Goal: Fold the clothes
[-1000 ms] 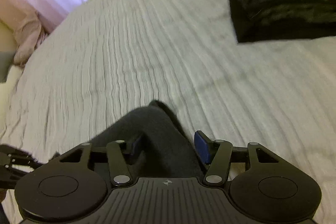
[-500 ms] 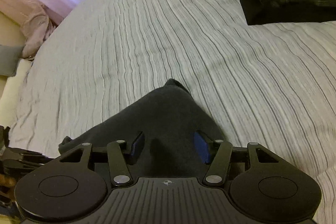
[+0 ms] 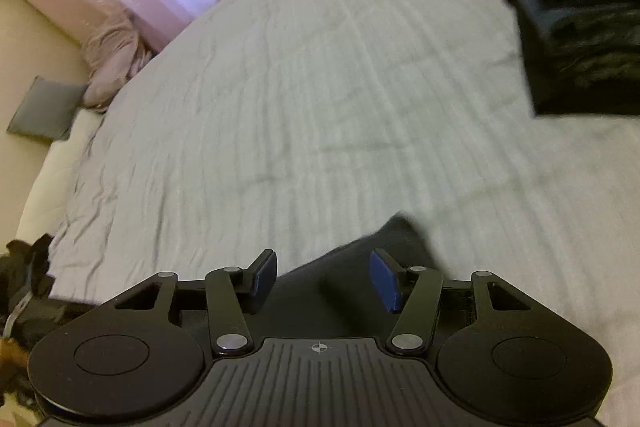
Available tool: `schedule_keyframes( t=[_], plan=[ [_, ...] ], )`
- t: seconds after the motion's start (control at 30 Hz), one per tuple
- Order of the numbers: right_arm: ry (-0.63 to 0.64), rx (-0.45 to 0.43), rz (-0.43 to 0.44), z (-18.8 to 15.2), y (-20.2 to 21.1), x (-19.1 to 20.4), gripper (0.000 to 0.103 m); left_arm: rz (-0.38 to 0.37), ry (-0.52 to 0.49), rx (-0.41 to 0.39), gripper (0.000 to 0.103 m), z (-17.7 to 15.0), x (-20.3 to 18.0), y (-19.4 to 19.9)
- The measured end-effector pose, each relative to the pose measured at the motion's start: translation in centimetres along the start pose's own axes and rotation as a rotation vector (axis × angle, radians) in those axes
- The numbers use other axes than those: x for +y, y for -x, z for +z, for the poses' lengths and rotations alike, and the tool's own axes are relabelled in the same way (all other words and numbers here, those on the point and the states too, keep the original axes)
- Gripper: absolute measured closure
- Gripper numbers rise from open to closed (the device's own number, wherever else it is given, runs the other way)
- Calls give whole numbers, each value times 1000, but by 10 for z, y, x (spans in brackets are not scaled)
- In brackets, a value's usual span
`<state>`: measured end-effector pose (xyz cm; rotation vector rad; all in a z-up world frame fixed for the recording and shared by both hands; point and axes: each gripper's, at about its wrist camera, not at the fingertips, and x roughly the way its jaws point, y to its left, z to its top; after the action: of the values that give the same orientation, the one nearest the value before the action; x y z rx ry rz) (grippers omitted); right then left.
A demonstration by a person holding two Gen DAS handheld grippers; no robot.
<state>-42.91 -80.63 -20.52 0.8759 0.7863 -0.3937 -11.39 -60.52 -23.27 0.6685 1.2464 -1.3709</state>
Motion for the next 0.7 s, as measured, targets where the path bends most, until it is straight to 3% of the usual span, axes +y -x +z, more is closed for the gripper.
schedule_keyframes(
  t=[0.2, 0.33, 0.7],
  plan=[
    [-79, 122, 28, -58, -31, 30, 46, 8, -26, 55, 79, 10, 12, -45],
    [-21, 229, 11, -91, -52, 45, 46, 34, -88, 84, 79, 15, 5, -49],
    [-94, 243, -30, -104, -41, 39, 46, 55, -158, 118, 78, 20, 0, -50]
  ],
)
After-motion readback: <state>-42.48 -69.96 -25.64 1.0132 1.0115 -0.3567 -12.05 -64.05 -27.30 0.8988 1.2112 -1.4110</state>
